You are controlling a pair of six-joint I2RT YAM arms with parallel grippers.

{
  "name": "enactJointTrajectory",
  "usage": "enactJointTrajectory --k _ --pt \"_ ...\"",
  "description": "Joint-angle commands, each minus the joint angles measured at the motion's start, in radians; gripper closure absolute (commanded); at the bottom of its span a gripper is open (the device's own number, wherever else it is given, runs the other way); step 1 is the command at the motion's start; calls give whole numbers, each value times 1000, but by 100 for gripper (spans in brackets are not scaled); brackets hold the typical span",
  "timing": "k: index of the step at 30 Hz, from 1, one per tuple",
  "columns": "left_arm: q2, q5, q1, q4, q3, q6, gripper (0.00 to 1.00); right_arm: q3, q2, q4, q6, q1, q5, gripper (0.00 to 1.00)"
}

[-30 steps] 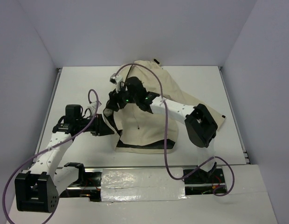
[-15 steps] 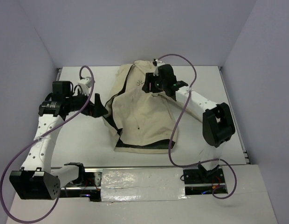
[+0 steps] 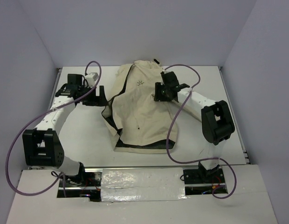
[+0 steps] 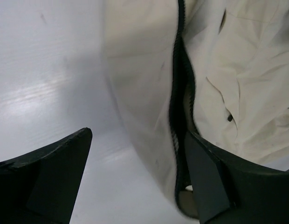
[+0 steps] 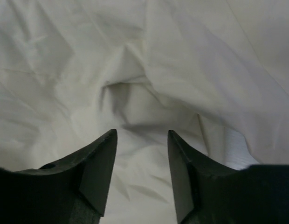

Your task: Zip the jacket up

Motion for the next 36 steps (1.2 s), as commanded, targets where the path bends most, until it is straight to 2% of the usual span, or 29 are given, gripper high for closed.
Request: enactJointTrajectory --k 1,3,4,5,6,9,10,13,19,23,27,30,31,32,33,34,36 --pt "82 71 -79 132 79 -33 8 -71 -12 0 33 -14 23 47" --pt "123 82 -111 144 121 -13 18 -109 -29 29 56 -12 8 51" --pt "169 95 -120 138 137 -6 29 -148 -38 40 65 -9 3 54" --pt "191 114 -128 131 151 2 35 -166 -58 49 82 -9 2 56" --pt "237 125 -140 103 183 19 52 -203 -76 66 101 -8 -7 59" --pt "307 141 -152 92 227 45 73 -258 -102 89 124 8 -29 63" --pt "349 148 -154 95 240 48 84 -296 -110 97 131 11 -36 65" --pt "410 129 -168 124 278 68 100 -368 -142 121 173 38 -58 67" --pt "496 118 -197 248 385 77 100 -459 -164 158 243 115 -92 69" --pt "576 190 -212 362 450 77 100 -484 -156 183 299 209 -113 71" --pt "659 322 -211 426 559 195 100 -466 -92 285 371 325 -185 71" --pt "714 439 -214 469 670 203 97 -364 -21 326 375 408 -219 70" --pt "732 453 -217 469 691 201 92 -340 -11 332 377 428 -231 69" --pt "736 464 -217 454 709 201 75 -317 -4 333 380 428 -239 69" --pt "734 483 -217 444 735 201 65 -318 -12 345 385 427 -243 67" --pt "728 491 -217 430 743 208 48 -336 -24 367 382 420 -239 66" --pt "704 500 -215 390 748 217 21 -360 -75 384 328 414 -242 63"
